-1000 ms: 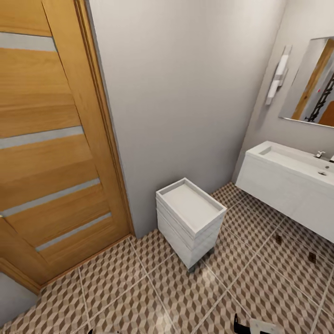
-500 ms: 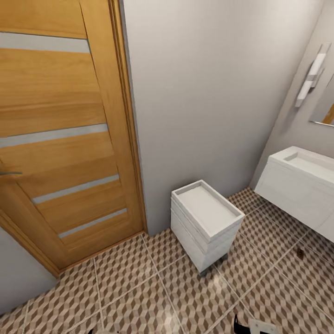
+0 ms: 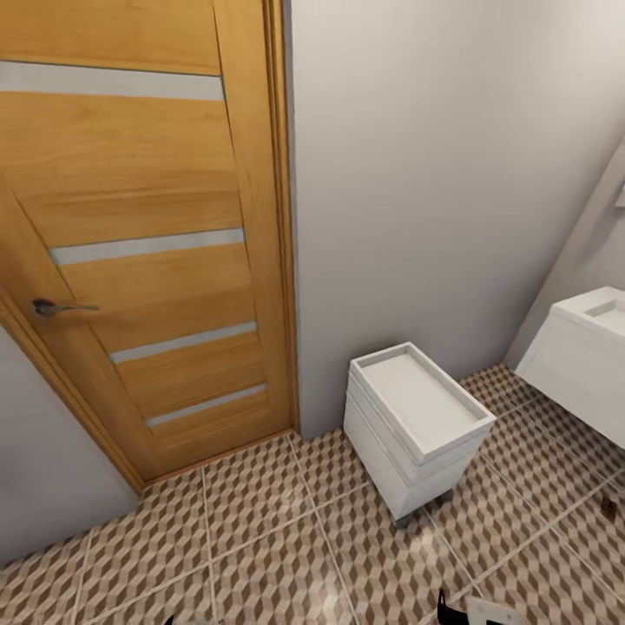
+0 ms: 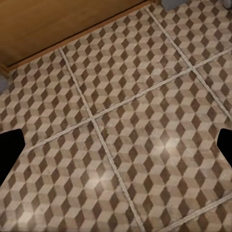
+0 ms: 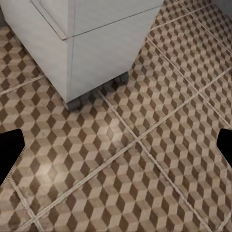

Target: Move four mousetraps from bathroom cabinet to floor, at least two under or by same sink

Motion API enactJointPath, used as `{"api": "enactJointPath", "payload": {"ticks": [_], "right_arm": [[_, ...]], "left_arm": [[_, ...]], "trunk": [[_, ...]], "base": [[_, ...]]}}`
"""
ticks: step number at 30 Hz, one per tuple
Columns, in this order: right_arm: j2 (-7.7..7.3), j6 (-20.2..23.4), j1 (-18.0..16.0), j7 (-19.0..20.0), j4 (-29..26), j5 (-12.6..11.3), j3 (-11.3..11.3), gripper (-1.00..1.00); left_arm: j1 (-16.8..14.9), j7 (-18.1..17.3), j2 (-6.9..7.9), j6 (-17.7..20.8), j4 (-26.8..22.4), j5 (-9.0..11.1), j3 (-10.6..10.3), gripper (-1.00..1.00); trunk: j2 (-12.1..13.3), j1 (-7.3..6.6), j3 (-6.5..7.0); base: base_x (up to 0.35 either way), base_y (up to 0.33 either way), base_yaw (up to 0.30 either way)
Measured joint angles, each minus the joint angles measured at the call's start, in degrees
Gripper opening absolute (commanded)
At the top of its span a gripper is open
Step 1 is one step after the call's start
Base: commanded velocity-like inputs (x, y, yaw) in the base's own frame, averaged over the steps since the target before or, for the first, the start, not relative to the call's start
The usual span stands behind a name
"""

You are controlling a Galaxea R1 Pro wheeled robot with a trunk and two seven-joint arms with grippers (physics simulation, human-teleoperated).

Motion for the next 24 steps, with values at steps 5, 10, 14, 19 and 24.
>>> {"api": "enactJointPath", "payload": {"ticks": [5,10,14,19,24], "right_arm": [[0.0,0.0,0.0,0.0,0.0,0.0,0.01,1.0],[0.0,-0.01,0.0,0.0,0.01,0.0,0.0,1.0],[0.0,0.01,0.0,0.0,0.01,0.0,0.0,1.0],[0.0,0.01,0.0,0.0,0.01,0.0,0.0,1.0],[0.0,-0.01,0.0,0.0,0.0,0.0,0.01,1.0]], "left_arm": [[0.0,0.0,0.0,0.0,0.0,0.0,0.0,1.0],[0.0,0.0,0.0,0.0,0.0,0.0,0.0,1.0],[0.0,-0.02,0.0,0.0,0.0,0.0,0.0,1.0],[0.0,-0.03,0.0,0.0,0.0,0.0,0.0,1.0],[0.0,-0.07,0.0,0.0,0.0,0.0,0.0,1.0]], "trunk": [[0.0,0.0,0.0],[0.0,0.0,0.0],[0.0,0.0,0.0],[0.0,0.0,0.0],[0.0,0.0,0.0]], "base": [[0.0,0.0,0.254],[0.0,0.0,0.254],[0.0,0.0,0.254],[0.0,0.0,0.254],[0.0,0.0,0.254]]}}
